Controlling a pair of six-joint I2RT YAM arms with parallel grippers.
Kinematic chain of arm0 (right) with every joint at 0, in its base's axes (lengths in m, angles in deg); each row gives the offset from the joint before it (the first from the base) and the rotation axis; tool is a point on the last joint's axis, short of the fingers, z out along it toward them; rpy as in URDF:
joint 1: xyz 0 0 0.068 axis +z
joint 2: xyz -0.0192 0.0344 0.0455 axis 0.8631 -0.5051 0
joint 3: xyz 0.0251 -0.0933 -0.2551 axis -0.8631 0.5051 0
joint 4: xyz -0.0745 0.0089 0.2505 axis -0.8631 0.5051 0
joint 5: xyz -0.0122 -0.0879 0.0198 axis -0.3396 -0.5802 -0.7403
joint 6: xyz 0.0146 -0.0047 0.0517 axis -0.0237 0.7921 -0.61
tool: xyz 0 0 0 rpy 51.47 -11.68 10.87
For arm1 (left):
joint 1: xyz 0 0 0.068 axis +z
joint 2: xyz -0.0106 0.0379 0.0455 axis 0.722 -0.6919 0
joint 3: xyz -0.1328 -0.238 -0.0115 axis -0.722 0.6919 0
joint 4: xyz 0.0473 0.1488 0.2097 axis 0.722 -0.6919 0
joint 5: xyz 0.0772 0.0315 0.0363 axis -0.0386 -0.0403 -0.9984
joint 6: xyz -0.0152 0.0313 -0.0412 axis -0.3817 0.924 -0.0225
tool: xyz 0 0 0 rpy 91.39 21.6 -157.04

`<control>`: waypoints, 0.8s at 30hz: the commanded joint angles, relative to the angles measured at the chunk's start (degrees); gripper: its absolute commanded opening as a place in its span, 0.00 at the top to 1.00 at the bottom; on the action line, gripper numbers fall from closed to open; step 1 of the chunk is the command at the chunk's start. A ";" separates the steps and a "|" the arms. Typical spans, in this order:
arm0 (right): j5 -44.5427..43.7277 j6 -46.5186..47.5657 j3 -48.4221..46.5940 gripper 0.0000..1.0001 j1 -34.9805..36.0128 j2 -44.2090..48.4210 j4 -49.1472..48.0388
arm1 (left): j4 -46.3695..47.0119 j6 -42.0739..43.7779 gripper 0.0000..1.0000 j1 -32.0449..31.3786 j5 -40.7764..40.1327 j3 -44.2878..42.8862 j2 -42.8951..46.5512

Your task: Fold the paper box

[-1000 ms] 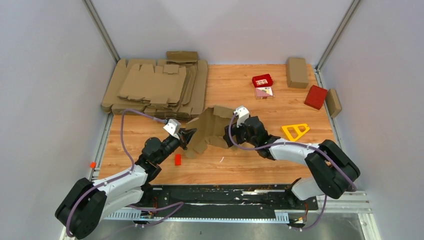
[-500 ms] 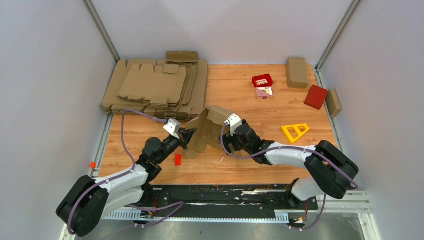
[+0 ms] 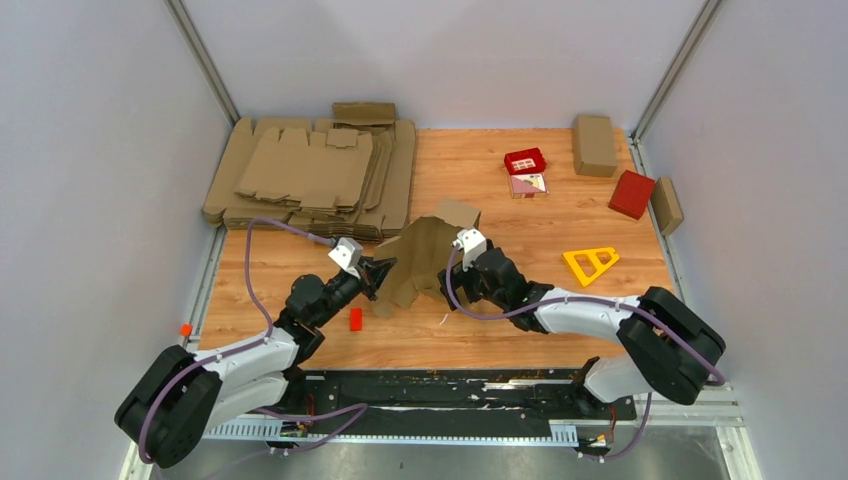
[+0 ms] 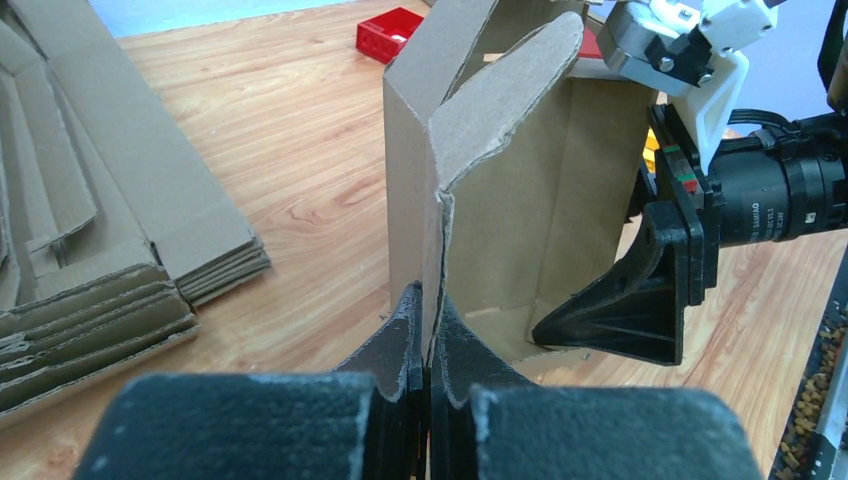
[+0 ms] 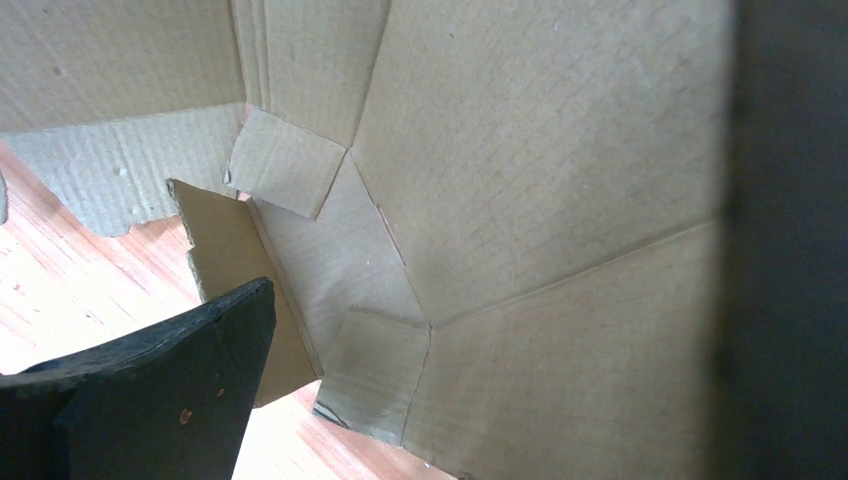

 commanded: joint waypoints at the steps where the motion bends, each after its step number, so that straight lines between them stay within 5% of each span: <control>1: 0.99 -1.53 -1.65 0.00 0.63 -0.98 -0.81 | 2.55 -0.47 1.00 -0.39 0.38 0.03 0.61; 24: 3.64 -8.59 0.98 0.01 2.46 0.85 -5.71 | 3.86 -4.03 1.00 -0.39 2.86 1.46 0.08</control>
